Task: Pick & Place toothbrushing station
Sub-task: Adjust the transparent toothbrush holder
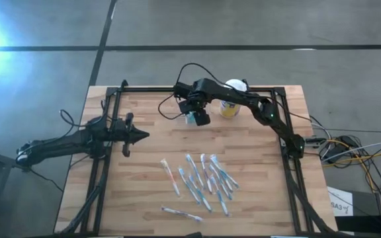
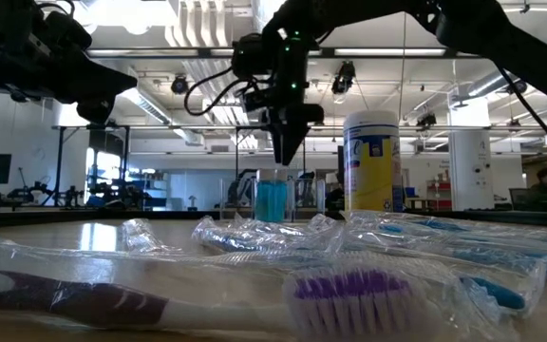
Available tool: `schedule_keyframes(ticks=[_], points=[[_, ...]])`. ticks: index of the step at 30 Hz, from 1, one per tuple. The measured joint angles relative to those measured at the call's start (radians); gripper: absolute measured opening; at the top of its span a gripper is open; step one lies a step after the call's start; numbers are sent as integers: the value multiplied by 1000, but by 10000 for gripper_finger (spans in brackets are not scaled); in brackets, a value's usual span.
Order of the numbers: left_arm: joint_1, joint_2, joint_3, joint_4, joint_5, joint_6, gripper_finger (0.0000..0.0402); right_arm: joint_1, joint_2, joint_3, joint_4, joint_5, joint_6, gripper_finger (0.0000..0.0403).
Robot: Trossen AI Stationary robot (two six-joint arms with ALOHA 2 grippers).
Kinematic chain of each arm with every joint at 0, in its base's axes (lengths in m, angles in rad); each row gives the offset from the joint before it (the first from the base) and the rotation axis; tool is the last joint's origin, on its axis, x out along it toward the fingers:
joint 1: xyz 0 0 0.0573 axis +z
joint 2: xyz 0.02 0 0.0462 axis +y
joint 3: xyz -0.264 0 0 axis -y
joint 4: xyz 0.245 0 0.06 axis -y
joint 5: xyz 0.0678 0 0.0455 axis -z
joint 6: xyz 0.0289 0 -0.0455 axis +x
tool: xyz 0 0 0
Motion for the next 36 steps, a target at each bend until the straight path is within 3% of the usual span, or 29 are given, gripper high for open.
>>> schedule_keyframes(ticks=[4,8,11,36], points=[[0,0,0,-2,0,17,10,0,-27,29,-59,-36,41,194],[0,1,0,-2,0,17,10,-14,-74,6,-116,-207,69,194],[0,1,0,-1,-3,22,10,-23,-109,-24,-114,-261,91,195],[0,2,0,1,-16,29,10,-70,-118,-379,161,-134,100,182]])
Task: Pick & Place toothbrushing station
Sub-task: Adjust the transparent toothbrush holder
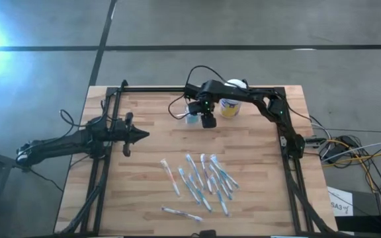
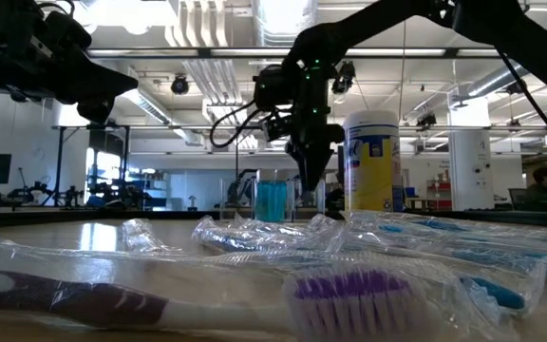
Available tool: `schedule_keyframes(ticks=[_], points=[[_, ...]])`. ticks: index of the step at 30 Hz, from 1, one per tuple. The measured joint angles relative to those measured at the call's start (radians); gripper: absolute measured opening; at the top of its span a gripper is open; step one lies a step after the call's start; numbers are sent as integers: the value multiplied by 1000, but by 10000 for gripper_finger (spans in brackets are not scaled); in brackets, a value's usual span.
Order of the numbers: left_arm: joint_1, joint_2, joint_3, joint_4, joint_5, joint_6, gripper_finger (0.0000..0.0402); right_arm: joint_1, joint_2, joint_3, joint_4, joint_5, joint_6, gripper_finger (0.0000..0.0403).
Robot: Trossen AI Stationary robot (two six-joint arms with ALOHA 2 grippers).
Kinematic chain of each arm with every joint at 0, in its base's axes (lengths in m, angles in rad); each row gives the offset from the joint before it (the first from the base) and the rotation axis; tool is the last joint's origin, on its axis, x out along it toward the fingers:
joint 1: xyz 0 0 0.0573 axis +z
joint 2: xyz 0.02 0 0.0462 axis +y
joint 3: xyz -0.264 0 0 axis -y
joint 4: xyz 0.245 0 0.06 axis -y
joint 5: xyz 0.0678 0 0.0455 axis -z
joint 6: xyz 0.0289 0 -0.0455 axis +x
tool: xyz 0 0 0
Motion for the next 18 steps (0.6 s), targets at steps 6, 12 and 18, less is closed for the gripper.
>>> schedule_keyframes(ticks=[6,12,18], points=[[0,0,0,0,-5,3,10,-2,0,-20,5,0,9,125],[0,0,0,0,-18,5,10,-1,0,-17,1,-10,33,59],[0,0,0,2,-20,5,10,3,0,-3,-17,-54,72,27]])
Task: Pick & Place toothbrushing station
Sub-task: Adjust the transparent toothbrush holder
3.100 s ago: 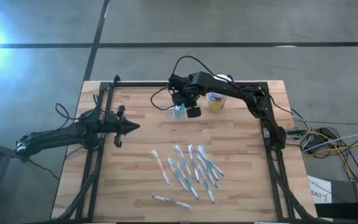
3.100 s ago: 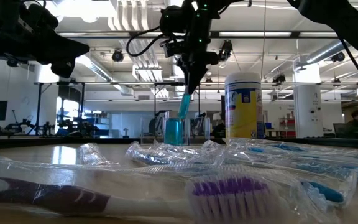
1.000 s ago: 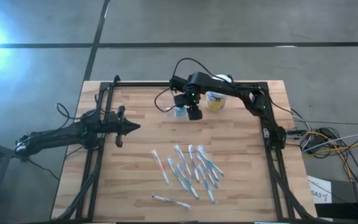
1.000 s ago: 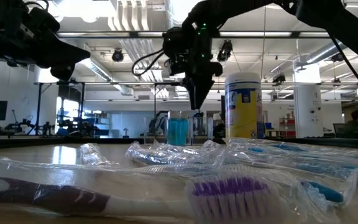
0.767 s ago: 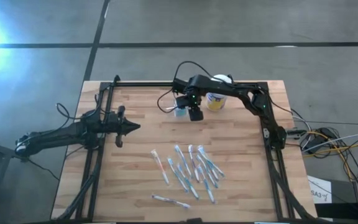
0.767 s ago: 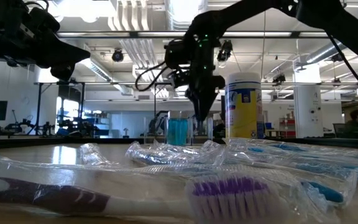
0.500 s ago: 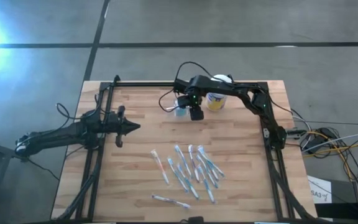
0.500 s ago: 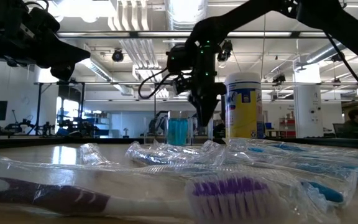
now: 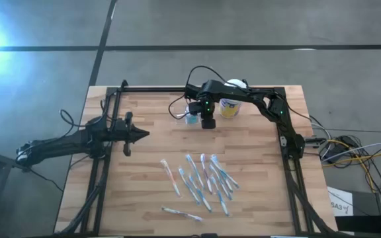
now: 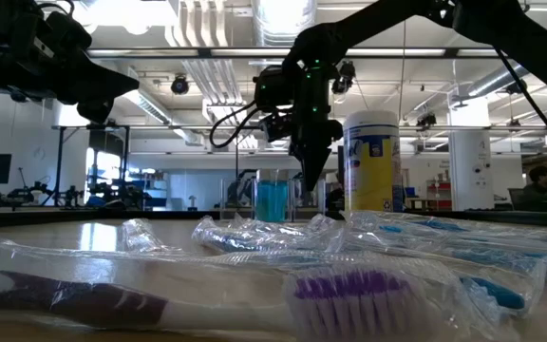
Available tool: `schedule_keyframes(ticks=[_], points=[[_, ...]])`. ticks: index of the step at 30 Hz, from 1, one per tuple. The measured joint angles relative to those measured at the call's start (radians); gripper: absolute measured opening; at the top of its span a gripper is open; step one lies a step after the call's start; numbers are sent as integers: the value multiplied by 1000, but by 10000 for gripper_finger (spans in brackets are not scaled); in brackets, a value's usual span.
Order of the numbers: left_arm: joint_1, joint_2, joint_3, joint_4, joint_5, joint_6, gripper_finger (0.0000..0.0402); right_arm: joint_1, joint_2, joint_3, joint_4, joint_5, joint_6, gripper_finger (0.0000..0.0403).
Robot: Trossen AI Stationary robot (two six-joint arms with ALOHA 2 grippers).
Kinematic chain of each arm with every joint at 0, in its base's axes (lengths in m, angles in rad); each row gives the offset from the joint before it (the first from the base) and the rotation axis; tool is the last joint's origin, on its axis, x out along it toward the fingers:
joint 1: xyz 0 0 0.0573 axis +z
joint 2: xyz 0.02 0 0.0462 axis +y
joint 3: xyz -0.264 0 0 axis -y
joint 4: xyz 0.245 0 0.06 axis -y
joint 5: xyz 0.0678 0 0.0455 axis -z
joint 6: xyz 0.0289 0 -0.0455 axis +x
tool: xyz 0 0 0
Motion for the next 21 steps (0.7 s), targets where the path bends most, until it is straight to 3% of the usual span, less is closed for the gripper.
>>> schedule_keyframes(ticks=[12,21], points=[[0,0,0,7,-2,-1,10,18,-3,-19,-17,-28,37,14],[0,0,0,6,-2,-1,10,18,-2,-17,-22,-28,-31,13]])
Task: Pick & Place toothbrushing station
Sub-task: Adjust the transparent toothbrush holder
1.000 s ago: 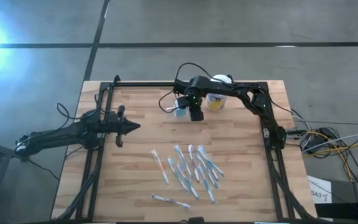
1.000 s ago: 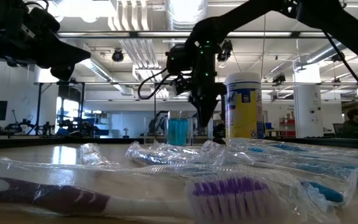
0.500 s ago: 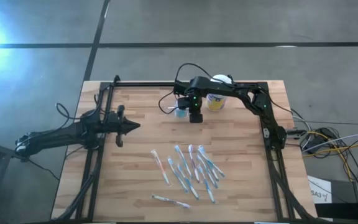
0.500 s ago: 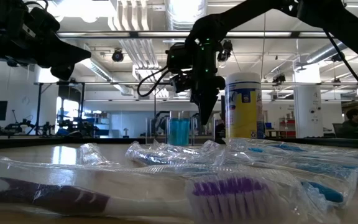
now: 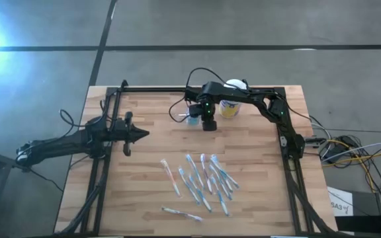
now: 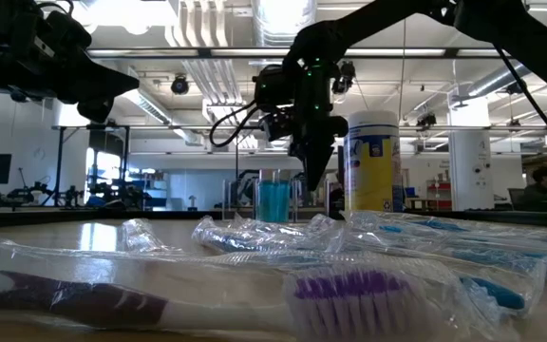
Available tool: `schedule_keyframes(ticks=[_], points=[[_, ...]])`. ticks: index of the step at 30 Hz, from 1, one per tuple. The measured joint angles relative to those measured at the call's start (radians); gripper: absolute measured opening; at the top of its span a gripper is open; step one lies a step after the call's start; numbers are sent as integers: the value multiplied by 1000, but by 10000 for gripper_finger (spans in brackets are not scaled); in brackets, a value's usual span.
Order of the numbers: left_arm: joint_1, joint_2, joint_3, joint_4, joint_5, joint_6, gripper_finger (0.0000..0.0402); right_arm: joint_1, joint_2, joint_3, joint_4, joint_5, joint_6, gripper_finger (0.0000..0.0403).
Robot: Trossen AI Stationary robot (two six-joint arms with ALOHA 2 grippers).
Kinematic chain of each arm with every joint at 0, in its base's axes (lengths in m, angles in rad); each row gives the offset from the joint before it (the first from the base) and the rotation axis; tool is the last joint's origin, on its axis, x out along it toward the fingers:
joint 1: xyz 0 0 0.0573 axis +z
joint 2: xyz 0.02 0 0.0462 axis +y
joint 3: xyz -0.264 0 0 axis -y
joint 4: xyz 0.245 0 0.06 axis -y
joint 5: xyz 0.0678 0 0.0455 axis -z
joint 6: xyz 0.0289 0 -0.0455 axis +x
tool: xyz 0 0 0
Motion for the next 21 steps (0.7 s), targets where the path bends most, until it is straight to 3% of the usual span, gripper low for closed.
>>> schedule_keyframes(ticks=[17,21], points=[[0,0,0,0,0,0,10,1,0,2,-34,2,-19,15],[0,0,0,0,0,0,10,4,-12,2,-39,1,-17,45]])
